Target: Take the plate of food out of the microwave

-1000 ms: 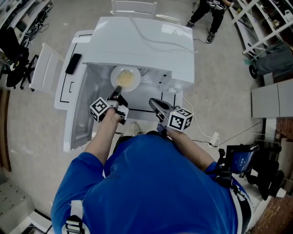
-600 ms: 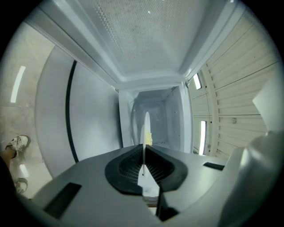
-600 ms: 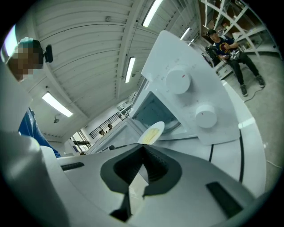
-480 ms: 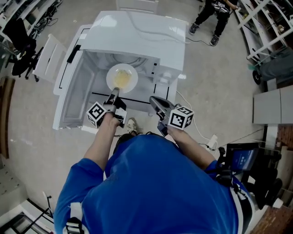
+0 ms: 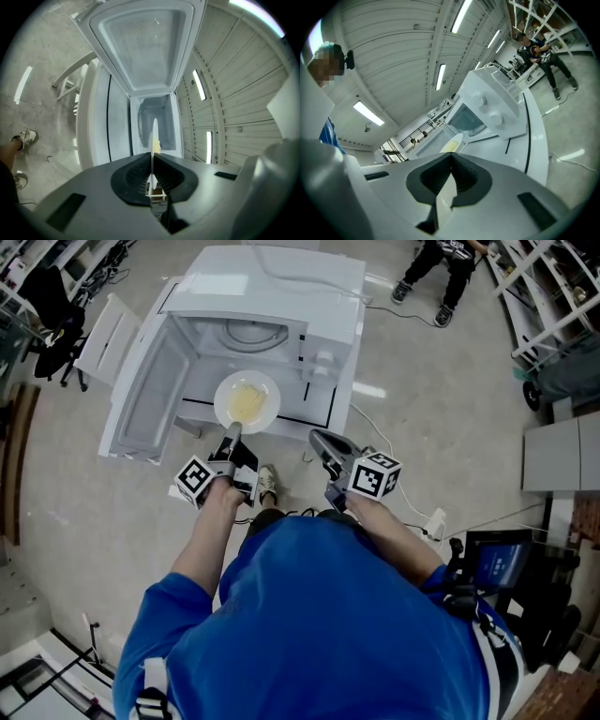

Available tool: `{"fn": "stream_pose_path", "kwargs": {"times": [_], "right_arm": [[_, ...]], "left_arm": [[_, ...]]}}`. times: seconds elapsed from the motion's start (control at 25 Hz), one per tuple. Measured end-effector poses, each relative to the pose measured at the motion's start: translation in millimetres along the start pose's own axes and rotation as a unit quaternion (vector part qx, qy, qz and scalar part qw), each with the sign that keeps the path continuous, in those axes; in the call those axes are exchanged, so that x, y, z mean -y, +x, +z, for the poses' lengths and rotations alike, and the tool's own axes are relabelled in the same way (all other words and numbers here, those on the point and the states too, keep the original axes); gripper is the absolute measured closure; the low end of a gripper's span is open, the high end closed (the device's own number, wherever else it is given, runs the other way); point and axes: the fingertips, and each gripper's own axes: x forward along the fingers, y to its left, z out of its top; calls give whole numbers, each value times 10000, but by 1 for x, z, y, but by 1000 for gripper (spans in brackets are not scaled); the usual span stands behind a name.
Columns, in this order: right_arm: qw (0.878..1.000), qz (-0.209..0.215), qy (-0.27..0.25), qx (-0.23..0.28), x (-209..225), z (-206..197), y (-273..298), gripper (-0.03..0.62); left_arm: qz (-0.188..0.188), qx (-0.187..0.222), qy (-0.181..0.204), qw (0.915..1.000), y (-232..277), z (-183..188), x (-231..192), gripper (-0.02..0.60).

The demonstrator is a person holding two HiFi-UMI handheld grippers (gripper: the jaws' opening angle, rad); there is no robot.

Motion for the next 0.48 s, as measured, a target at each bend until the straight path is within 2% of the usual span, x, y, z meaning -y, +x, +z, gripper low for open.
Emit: {"fn": "stream_pose_path", "kwargs": {"times": [0.48], "right_arm": [[9999,77,121,-86,-23,-34,-43,595]], "left_arm": [[-62,167,-75,9998,-98,-27,10,561]]}}
